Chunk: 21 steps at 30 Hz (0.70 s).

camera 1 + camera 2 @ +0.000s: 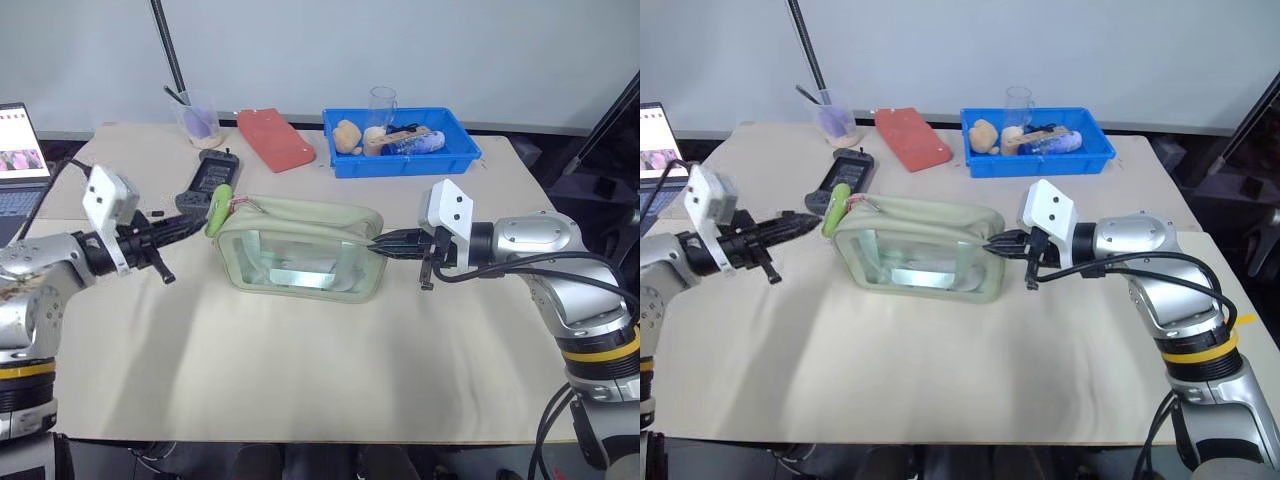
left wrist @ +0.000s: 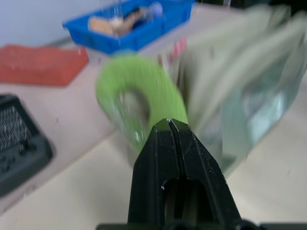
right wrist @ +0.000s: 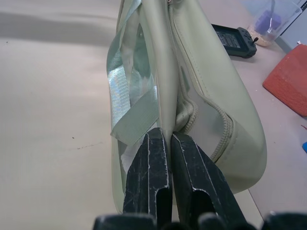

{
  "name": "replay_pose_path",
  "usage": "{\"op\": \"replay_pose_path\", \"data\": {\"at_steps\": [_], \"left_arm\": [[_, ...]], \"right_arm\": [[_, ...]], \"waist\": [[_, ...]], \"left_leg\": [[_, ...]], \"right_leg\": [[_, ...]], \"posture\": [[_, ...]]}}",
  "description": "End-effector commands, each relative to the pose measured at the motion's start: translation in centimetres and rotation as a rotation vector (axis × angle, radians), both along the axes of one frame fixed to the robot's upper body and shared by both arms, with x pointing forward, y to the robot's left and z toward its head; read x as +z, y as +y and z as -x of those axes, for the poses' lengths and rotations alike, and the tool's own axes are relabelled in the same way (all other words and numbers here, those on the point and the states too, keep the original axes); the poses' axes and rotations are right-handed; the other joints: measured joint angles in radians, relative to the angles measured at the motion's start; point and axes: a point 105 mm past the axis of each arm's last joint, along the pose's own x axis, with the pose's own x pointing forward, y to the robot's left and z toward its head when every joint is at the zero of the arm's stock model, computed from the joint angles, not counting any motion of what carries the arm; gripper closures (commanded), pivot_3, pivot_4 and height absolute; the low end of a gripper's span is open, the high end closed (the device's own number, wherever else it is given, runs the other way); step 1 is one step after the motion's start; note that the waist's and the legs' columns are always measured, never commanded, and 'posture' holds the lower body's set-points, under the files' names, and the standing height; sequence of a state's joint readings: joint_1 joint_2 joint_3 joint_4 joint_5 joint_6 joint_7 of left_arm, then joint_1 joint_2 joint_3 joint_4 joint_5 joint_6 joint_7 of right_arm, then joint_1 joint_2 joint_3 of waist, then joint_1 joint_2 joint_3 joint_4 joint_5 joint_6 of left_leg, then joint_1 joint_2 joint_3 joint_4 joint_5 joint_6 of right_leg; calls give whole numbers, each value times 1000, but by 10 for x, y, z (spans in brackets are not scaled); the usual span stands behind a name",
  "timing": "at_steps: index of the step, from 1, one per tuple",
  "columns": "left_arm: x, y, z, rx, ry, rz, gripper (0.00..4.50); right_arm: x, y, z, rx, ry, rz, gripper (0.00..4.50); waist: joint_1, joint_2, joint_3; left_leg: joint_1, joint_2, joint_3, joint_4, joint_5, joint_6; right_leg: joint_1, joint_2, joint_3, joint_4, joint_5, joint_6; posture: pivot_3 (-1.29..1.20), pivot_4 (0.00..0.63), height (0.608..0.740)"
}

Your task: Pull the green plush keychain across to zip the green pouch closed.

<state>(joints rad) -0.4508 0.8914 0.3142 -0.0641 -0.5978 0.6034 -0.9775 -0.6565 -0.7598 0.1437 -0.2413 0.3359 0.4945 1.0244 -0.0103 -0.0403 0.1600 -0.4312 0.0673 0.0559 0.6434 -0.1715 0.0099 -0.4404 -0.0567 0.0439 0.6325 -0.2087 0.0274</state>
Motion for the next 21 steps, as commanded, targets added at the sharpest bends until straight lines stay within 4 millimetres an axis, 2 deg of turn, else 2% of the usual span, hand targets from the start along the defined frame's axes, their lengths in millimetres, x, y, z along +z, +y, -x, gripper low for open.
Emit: {"op": "replay_pose_path", "data": {"at_steps": [1,5,7,10,15,16,21], "left_arm": [[27,2,6,-16,-31,55,4473],[29,6,2,14,-27,91,4473],[30,9,-4,37,-26,140,3958],[19,11,-10,54,16,207,2783],[-4,9,-20,83,65,239,320],[-8,9,-24,92,71,251,40],[-9,10,-40,126,74,331,40]], "right_arm": [[12,-4,2,-15,-48,-7,4500],[13,-4,2,-20,-50,-8,4500],[13,-4,2,-20,-51,-8,4500],[15,-3,2,-21,-54,-12,4500],[14,-4,2,-25,-48,-17,4500],[14,-4,2,-26,-48,-17,4500],[13,-3,2,-33,-50,-14,4500]], "waist": [[-1,0,0],[-2,0,0],[0,0,0],[0,0,0],[-1,0,0],[-1,0,0],[1,0,0]], "left_leg": [[0,0,0,0,0,0],[0,0,0,0,0,0],[0,0,0,0,0,0],[0,0,0,0,0,0],[0,0,0,0,0,0],[0,0,0,0,0,0],[0,0,-1,0,0,0]], "right_leg": [[0,0,0,0,0,1],[0,0,0,0,2,3],[0,0,0,0,2,3],[0,0,0,0,2,3],[0,0,0,0,2,4],[0,0,0,0,2,4],[1,0,0,0,2,4]], "posture": [[0,150,740],[0,150,740],[0,150,740],[0,150,740],[0,150,740],[0,150,740],[0,150,740]]}}
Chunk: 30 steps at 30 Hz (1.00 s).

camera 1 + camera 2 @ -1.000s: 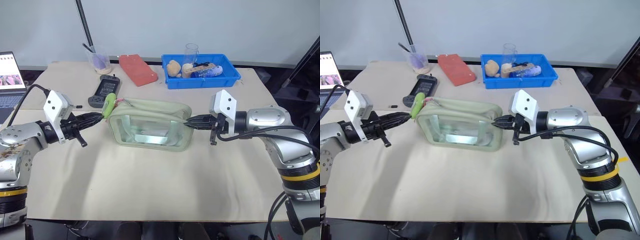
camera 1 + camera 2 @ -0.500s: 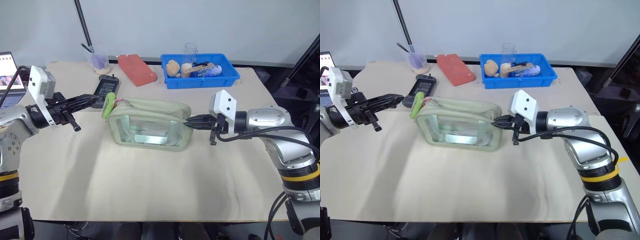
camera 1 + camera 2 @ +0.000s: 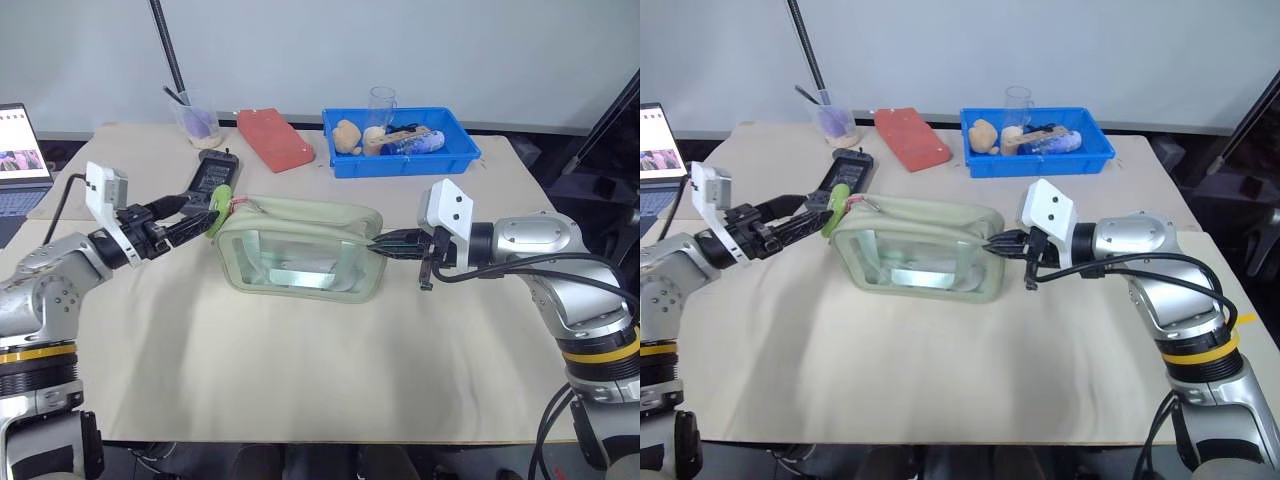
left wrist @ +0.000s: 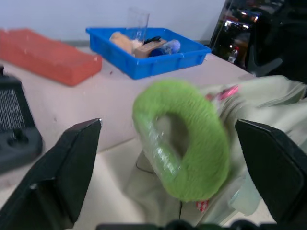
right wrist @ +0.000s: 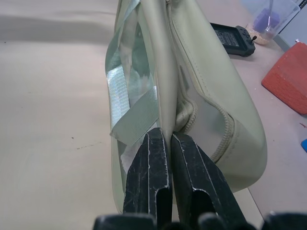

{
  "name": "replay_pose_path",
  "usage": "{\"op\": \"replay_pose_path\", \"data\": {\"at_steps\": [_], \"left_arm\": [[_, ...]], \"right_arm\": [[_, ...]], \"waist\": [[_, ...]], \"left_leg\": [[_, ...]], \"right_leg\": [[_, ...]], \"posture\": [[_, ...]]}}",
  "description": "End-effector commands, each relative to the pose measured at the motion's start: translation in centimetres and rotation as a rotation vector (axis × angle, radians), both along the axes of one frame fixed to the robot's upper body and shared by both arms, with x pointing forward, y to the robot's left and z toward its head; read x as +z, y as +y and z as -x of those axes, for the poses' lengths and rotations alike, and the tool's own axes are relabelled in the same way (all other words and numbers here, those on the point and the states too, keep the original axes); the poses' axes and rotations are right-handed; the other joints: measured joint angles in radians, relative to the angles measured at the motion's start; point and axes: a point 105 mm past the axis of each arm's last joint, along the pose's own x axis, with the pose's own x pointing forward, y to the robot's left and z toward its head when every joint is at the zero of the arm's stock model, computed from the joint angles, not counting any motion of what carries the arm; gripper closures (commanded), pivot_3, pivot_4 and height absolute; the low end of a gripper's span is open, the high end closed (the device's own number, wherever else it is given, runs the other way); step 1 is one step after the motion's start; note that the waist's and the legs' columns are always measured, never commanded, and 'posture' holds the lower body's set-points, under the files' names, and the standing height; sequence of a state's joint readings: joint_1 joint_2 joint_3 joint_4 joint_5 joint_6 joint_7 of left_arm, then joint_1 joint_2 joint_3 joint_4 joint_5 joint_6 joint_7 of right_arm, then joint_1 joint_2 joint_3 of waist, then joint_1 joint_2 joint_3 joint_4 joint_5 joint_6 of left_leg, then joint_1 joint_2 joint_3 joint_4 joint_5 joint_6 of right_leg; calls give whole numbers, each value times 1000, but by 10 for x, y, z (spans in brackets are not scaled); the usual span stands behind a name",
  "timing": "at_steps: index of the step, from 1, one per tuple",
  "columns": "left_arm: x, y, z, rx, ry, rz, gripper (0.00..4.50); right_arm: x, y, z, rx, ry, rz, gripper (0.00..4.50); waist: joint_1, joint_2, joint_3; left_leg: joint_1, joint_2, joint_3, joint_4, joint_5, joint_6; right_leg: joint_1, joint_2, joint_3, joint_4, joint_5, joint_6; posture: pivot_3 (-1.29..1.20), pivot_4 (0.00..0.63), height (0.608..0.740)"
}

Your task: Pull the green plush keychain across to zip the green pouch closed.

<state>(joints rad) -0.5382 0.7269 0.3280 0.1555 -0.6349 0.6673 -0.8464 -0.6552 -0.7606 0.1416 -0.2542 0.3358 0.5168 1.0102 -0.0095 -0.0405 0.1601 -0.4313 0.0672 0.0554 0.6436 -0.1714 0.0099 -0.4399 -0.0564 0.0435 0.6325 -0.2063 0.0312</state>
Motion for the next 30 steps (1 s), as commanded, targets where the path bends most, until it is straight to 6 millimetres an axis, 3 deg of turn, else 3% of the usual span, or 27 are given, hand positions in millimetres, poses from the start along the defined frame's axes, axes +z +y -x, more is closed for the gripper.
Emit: {"op": "replay_pose_path", "data": {"at_steps": [1,7,11,14,21,24,30], "left_arm": [[19,-1,-5,-4,-56,37,40],[3,-18,5,-116,15,41,40],[3,-24,8,-146,18,48,40],[4,-24,7,-138,3,42,907],[11,-18,6,-119,-18,38,4318],[17,-17,7,-113,-33,40,4466],[48,-20,12,-149,-100,52,4466]], "right_arm": [[12,-3,2,-16,-52,-13,4500],[13,-3,3,-23,-51,-15,4500],[13,-4,4,-26,-53,-14,4500],[14,-4,2,-30,-56,-15,4500],[14,-4,0,-32,-59,-17,4500],[14,-3,0,-31,-59,-18,4500],[13,-5,0,-35,-58,-16,4500]], "waist": [[0,0,0],[-2,0,0],[-2,0,0],[-1,0,0],[-2,0,0],[-2,0,0],[-2,0,0]], "left_leg": [[0,0,0,0,0,0],[0,0,0,0,0,0],[0,0,0,0,0,0],[0,0,0,0,0,0],[0,0,0,0,0,0],[0,0,0,0,0,0],[0,0,0,0,0,0]], "right_leg": [[0,0,0,0,0,0],[0,0,0,0,0,0],[0,0,0,0,0,0],[0,0,0,0,0,0],[0,0,0,0,0,0],[0,0,0,0,0,0],[0,0,0,0,0,0]], "posture": [[0,150,740],[0,150,740],[0,150,740],[0,150,740],[0,150,740],[0,150,740],[0,150,740]]}}
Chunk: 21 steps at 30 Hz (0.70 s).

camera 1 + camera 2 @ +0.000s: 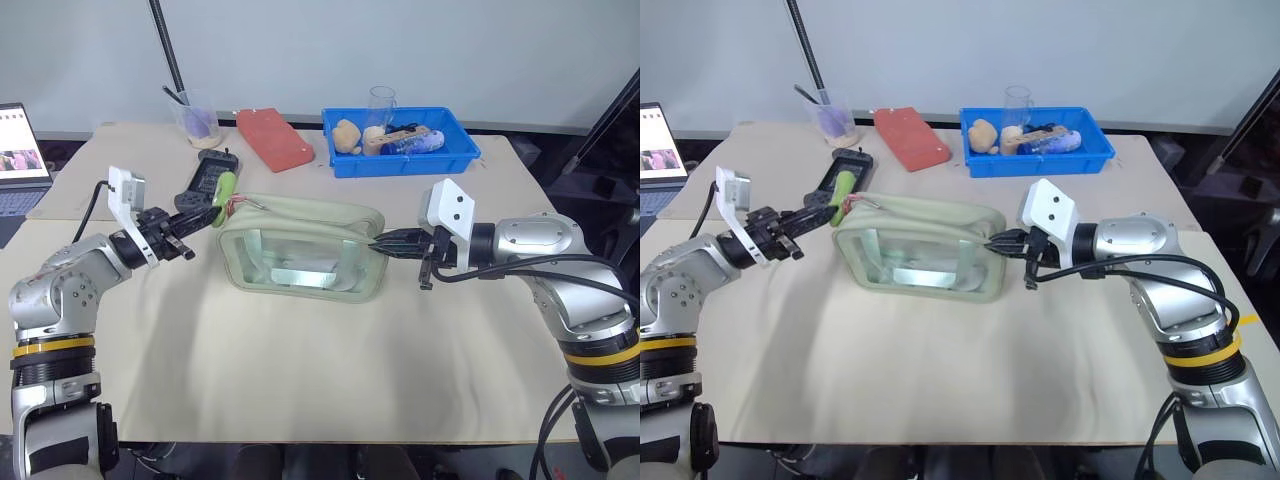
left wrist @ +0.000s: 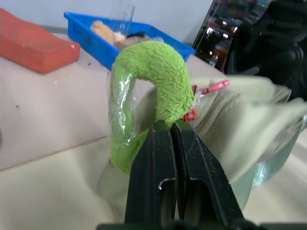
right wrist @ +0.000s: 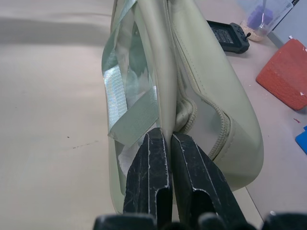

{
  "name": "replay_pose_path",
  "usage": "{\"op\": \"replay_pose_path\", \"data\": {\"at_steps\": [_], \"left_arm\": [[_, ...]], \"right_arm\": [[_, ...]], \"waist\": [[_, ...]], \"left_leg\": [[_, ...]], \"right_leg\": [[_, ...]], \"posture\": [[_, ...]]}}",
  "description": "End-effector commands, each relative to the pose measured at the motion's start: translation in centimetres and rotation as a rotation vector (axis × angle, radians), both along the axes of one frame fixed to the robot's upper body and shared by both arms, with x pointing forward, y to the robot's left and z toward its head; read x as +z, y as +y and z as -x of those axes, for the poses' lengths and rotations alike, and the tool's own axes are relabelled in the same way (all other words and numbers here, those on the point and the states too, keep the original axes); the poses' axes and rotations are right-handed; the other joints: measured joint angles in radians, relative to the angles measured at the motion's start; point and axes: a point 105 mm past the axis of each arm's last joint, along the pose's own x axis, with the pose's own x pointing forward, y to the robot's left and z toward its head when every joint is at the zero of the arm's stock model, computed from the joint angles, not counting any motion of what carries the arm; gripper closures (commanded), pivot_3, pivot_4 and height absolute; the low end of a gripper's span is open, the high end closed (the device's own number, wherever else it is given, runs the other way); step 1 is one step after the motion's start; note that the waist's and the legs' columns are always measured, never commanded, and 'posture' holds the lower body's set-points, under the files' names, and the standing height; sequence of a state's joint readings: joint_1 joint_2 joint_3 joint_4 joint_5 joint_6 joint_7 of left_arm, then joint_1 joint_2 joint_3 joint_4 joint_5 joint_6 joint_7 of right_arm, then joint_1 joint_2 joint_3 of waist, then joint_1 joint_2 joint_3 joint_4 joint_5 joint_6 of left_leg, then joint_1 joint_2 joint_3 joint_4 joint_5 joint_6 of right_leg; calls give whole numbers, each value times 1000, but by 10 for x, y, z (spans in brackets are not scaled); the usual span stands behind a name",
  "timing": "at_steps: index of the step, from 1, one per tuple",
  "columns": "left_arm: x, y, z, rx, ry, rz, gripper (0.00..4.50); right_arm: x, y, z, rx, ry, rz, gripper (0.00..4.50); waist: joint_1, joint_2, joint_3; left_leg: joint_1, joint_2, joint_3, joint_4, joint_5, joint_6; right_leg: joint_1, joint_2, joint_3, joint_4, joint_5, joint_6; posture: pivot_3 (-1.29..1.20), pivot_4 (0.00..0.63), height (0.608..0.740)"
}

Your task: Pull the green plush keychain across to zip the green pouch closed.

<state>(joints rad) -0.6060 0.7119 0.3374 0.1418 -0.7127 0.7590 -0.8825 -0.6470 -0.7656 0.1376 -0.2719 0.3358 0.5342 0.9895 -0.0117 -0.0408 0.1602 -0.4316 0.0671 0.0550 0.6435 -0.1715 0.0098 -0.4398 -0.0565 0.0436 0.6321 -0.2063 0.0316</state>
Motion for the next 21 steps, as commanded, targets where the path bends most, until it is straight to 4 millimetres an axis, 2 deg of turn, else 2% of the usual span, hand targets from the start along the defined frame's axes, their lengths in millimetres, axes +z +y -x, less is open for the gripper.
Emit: {"op": "replay_pose_path", "data": {"at_steps": [1,4,6,9,13,18,19,20,21], "left_arm": [[29,-2,11,-37,-97,-44,4466],[42,-18,21,-113,-147,-127,4466],[43,-29,26,-160,-171,-215,4466],[31,-51,26,-211,-220,-411,4466],[19,-71,26,-292,-269,-527,4466],[13,-77,24,-331,-287,-596,4466],[13,-76,23,-332,-291,-597,3839],[15,-76,23,-332,-295,-595,3554],[17,-75,23,-332,-298,-593,3083]], "right_arm": [[13,-4,-1,-15,-56,-14,4500],[14,-6,-1,-18,-59,-12,4500],[14,-6,-1,-19,-61,-11,4500],[14,-6,-1,-18,-61,-11,4500],[12,-4,0,-13,-57,-13,4500],[10,-4,1,-16,-58,-14,4500],[10,-3,2,-16,-58,-13,4500],[10,-3,2,-17,-56,-17,4500],[10,-3,2,-20,-56,-19,4500]], "waist": [[-1,0,0],[-1,0,0],[-1,0,0],[2,0,0],[3,0,0],[2,0,0],[2,0,0],[2,0,0],[1,0,0]], "left_leg": [[0,0,0,0,0,0],[0,0,0,0,0,0],[0,0,0,0,0,0],[0,0,0,0,0,0],[0,0,0,0,0,0],[0,0,0,0,0,0],[0,0,0,0,0,0],[0,0,0,0,0,0],[0,0,0,0,0,0]], "right_leg": [[0,0,0,0,0,0],[0,0,0,0,0,0],[0,0,0,0,0,0],[0,0,0,-1,0,0],[0,0,0,-1,-3,-5],[0,0,1,-1,-2,-4],[0,0,1,-1,-2,-3],[0,0,1,-1,-1,-1],[0,0,1,-1,-1,-1]], "posture": [[0,150,740],[0,150,740],[0,150,740],[0,150,740],[0,150,740],[0,150,740],[0,150,740],[0,150,740],[0,150,740]]}}
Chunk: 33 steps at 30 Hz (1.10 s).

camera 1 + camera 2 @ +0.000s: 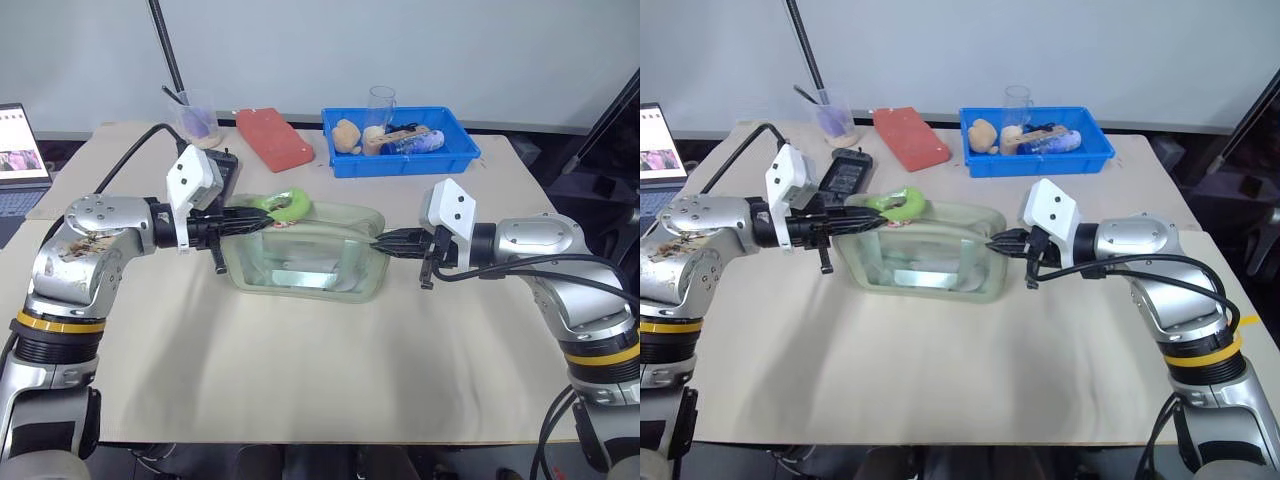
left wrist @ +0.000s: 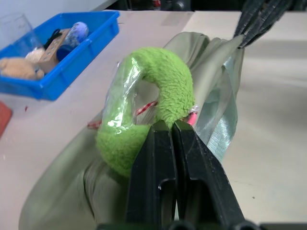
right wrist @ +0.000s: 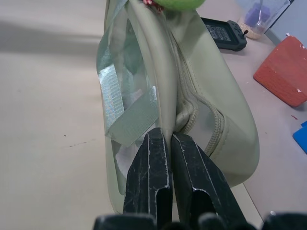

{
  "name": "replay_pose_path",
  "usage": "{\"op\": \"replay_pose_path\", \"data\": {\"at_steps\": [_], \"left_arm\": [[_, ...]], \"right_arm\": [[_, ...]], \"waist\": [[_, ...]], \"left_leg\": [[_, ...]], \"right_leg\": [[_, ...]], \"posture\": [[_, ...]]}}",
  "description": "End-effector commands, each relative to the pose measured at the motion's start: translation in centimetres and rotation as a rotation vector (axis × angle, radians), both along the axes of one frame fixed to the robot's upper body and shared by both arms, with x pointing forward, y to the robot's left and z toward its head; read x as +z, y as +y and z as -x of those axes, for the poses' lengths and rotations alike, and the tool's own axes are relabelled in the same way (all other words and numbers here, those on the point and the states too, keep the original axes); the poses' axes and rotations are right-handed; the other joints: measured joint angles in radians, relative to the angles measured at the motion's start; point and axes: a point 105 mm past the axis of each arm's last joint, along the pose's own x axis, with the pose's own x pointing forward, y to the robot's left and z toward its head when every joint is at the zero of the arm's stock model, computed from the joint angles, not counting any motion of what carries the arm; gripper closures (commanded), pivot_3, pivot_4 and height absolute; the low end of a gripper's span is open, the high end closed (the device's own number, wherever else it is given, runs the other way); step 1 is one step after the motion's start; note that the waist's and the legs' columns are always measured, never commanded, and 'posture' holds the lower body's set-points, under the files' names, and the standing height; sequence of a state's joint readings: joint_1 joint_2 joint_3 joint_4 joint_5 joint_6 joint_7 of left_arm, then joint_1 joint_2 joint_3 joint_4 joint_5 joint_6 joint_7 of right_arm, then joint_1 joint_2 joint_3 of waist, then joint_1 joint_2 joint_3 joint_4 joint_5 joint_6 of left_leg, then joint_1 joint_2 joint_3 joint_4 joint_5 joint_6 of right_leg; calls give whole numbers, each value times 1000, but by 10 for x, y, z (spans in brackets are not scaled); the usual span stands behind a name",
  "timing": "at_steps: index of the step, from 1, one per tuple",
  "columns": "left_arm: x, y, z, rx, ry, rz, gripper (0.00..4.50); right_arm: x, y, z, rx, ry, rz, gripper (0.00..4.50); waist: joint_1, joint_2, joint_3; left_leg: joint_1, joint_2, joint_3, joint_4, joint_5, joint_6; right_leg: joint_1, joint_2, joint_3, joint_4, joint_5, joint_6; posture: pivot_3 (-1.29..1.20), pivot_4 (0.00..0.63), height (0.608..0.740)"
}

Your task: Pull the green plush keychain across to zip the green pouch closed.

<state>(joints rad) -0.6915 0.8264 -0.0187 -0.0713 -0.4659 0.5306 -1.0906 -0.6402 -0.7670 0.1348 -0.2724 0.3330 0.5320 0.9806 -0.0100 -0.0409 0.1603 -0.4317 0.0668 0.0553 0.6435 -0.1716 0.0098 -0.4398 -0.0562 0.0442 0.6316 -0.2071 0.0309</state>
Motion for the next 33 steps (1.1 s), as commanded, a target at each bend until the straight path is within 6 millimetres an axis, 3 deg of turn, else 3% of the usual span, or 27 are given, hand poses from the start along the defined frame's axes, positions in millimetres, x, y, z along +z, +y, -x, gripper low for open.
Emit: {"op": "replay_pose_path", "data": {"at_steps": [1,6,10,13,20,22,29,30,33], "left_arm": [[15,1,2,-18,-51,-9,2656],[24,14,7,-2,-52,-30,152],[29,39,7,89,-56,-45,35],[19,56,3,170,-32,-18,35],[-20,54,0,199,38,18,35],[-23,52,-4,209,31,34,819],[-24,53,-6,213,26,33,4214],[-24,54,-6,212,26,32,4429],[-27,53,-4,197,43,11,4429]], "right_arm": [[10,-2,3,-11,-54,-17,4500],[10,-2,3,-17,-54,-20,4500],[11,-2,2,-16,-55,-23,4500],[11,-1,1,-10,-57,-24,4500],[13,3,1,2,-58,-28,4500],[13,4,0,3,-58,-27,4500],[14,5,2,6,-56,-25,4500],[14,5,2,6,-56,-25,4500],[14,4,3,10,-46,-22,4500]], "waist": [[-1,0,0],[-2,0,0],[-4,0,0],[-3,0,0],[2,0,0],[2,0,0],[-1,0,0],[-1,0,0],[-1,0,0]], "left_leg": [[0,0,0,0,0,0],[0,0,0,0,0,0],[0,1,0,0,0,0],[0,1,0,0,0,0],[0,1,0,0,0,0],[0,0,0,0,0,0],[0,1,0,0,0,0],[0,1,0,0,0,0],[0,1,0,0,0,0]], "right_leg": [[0,0,0,0,0,0],[0,0,0,0,-1,2],[-1,1,0,0,-1,2],[0,0,0,0,-1,2],[0,0,0,0,-3,-2],[0,0,0,0,-3,-2],[-1,0,0,0,0,1],[-1,0,0,0,0,1],[-1,0,0,0,0,0]], "posture": [[0,150,740],[0,150,740],[0,150,740],[0,150,740],[0,150,740],[0,150,740],[0,150,740],[0,150,740],[0,150,740]]}}
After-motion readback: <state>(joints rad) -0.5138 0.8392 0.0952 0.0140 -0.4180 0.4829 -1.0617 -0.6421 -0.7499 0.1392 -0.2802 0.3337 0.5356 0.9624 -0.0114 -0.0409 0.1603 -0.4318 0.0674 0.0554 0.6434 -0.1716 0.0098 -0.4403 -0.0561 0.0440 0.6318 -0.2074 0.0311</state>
